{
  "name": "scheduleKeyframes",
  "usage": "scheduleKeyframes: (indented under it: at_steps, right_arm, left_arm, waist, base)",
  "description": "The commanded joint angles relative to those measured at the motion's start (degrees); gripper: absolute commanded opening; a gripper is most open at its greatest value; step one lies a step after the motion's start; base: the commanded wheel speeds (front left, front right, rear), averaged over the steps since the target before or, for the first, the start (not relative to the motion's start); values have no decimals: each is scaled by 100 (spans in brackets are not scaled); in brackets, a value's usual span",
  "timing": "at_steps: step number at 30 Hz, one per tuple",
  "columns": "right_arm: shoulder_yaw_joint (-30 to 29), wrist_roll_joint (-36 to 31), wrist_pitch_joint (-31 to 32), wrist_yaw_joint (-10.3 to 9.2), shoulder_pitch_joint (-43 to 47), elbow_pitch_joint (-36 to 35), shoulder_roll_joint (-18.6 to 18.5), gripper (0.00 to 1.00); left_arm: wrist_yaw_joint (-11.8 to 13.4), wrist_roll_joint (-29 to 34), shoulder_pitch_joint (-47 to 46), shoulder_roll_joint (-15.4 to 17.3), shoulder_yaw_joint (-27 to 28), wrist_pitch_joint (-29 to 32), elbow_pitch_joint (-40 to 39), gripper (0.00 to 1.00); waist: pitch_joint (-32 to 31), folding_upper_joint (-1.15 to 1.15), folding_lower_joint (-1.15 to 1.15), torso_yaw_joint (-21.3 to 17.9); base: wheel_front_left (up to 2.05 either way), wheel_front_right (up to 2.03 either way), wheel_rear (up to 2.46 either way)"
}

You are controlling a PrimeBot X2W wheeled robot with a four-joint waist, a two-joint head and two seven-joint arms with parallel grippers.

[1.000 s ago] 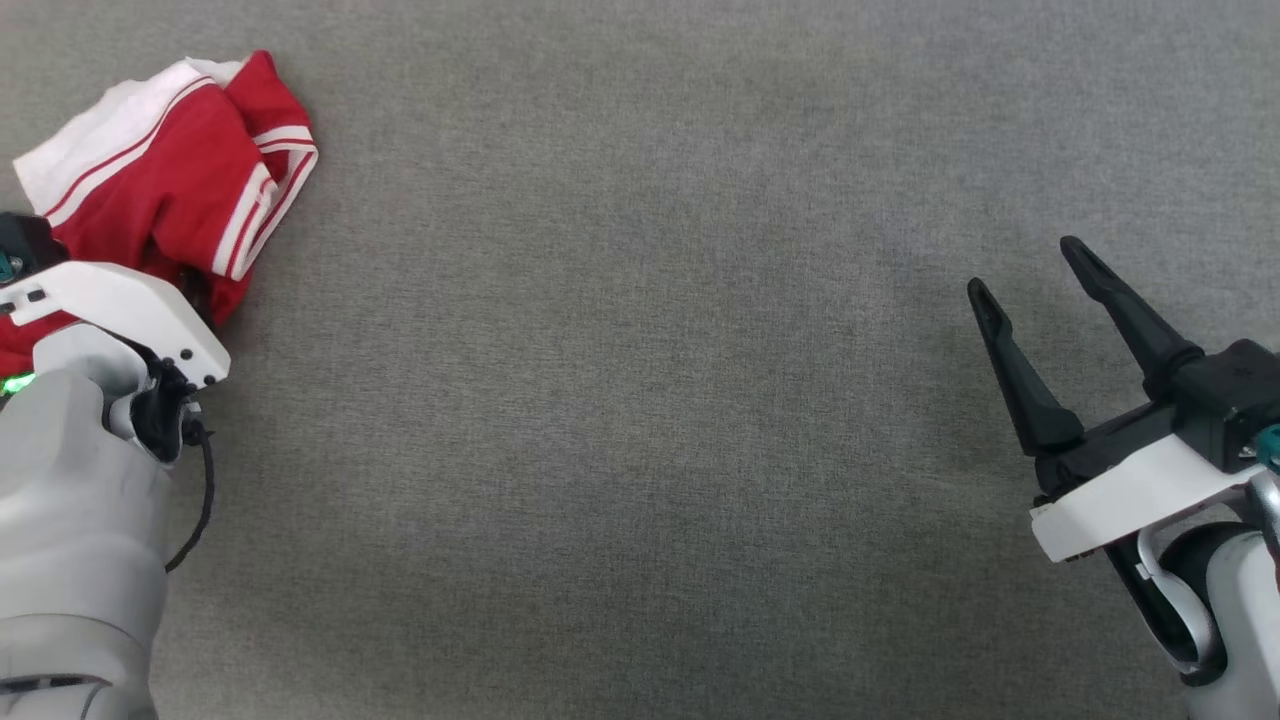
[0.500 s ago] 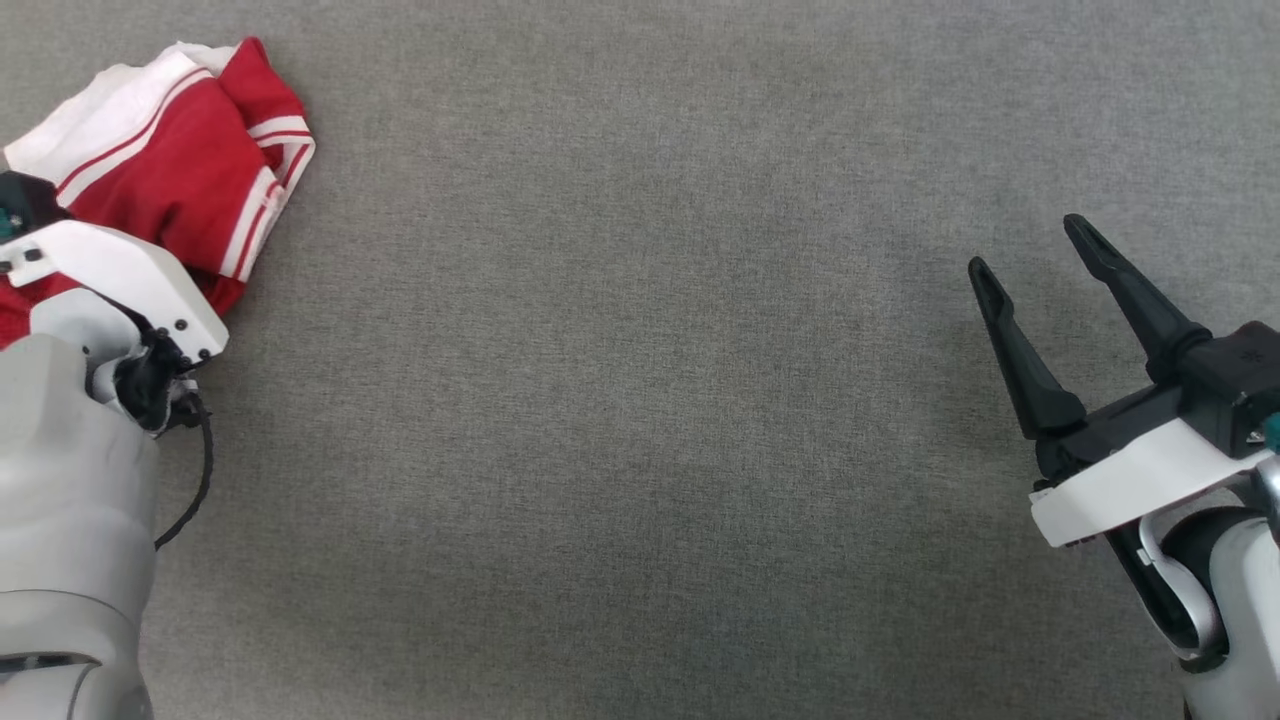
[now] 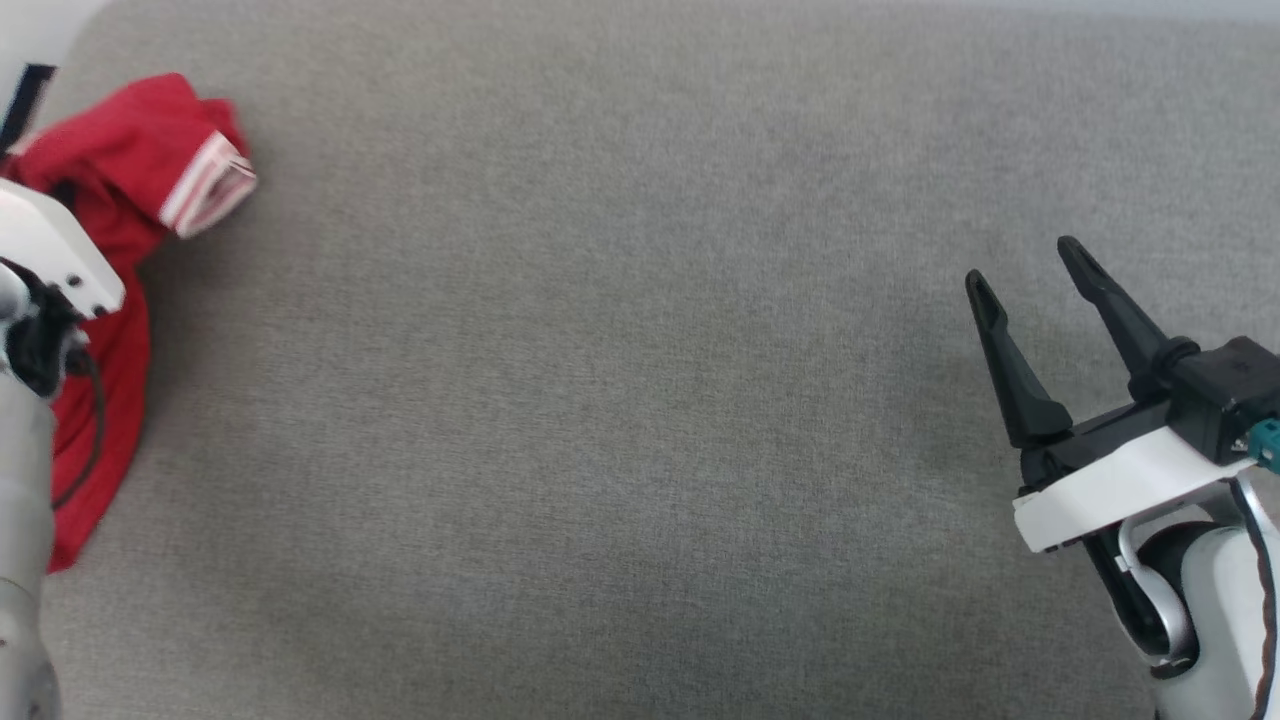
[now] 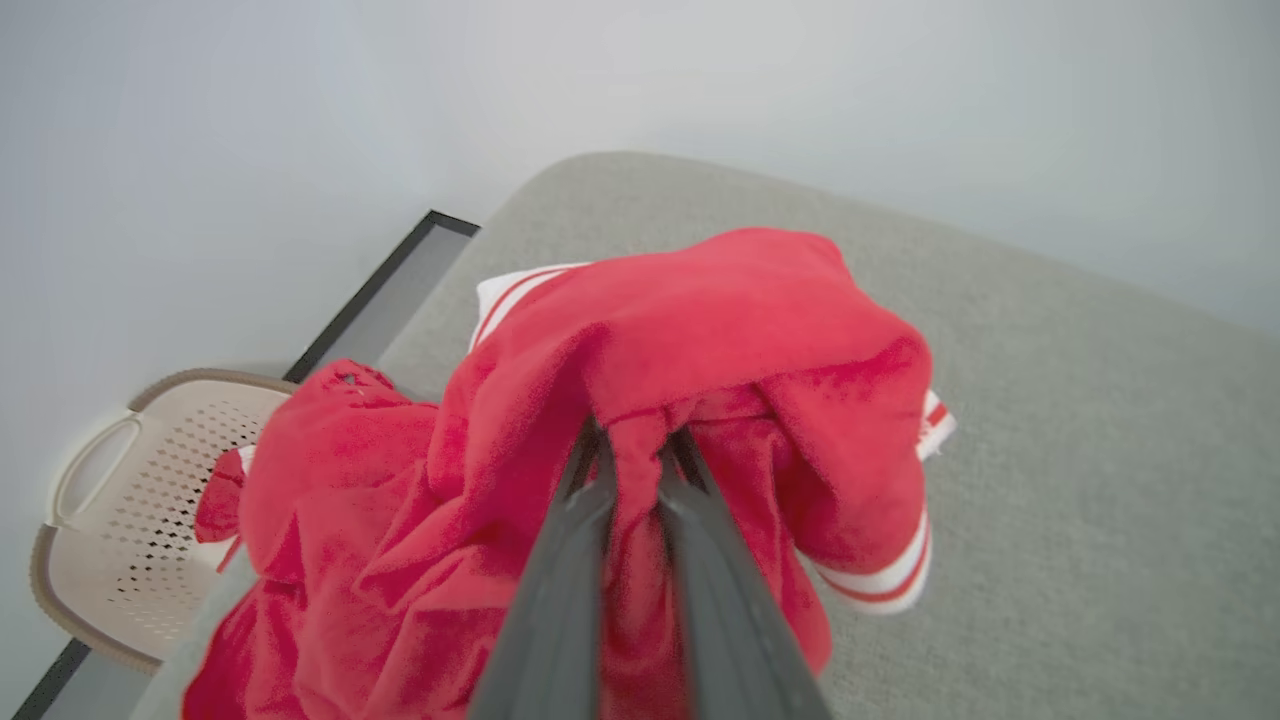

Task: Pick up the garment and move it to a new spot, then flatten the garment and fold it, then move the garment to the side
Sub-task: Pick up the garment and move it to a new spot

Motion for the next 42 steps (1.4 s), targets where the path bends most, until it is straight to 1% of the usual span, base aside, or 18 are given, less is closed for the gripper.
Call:
scheduleKeyframes:
  at_steps: [1, 10, 17, 20, 21, 23, 27, 30, 34, 42]
  right_arm:
    - [-19, 34, -81, 0, 44, 53, 76, 100]
    - [-145, 51, -265, 0, 192, 228, 265, 100]
    - [-249, 92, -343, 0, 329, 283, 373, 100]
    - [-315, 115, -404, 0, 414, 333, 423, 100]
    - [-390, 114, -428, 0, 437, 330, 451, 100]
    - [-463, 113, -461, 0, 493, 338, 485, 100]
    - [-620, 103, -503, 0, 553, 340, 523, 100]
    - [-737, 99, -535, 0, 643, 360, 567, 100]
    - [-879, 79, -563, 0, 719, 347, 613, 100]
    - [-1126, 27, -572, 0, 858, 313, 712, 100]
  left_arm:
    - [-34, 21, -164, 103, -33, -94, -67, 0]
    - [-84, 186, -490, 355, -377, -247, -459, 0]
    - [-85, 182, -598, 391, -652, -78, -917, 0]
    - [-86, 90, -488, 414, -871, 114, -1437, 0]
    - [-87, 33, -407, 459, -952, 266, -1732, 0]
    - [-87, -43, -315, 467, -1033, 446, -2066, 0]
    - [-86, -118, -107, 535, -1119, 791, -2812, 0]
    - [-34, -183, 121, 527, -1160, 1117, -3410, 0]
    - [112, -305, 468, 550, -1185, 1560, -4264, 0]
    - [465, -542, 1288, 479, -1328, 2480, -5883, 0]
  waist:
    - [-206, 0, 0, 54]
    - [-714, 0, 0, 148]
    - [-989, 0, 0, 201]
    - [-1172, 0, 0, 179]
    - [-1244, 0, 0, 152]
    - [-1309, 0, 0, 112]
    - [-1429, 0, 0, -11]
    - [-1508, 0, 0, -144]
    - [-1574, 0, 0, -388]
    - [-1611, 0, 0, -1002]
  base:
    - [0, 0, 0]
    - [0, 0, 0]
    - [0, 0, 0]
    - [0, 0, 0]
    - [0, 0, 0]
    - [0, 0, 0]
    - [0, 0, 0]
    - [0, 0, 0]
    - [0, 0, 0]
    - [0, 0, 0]
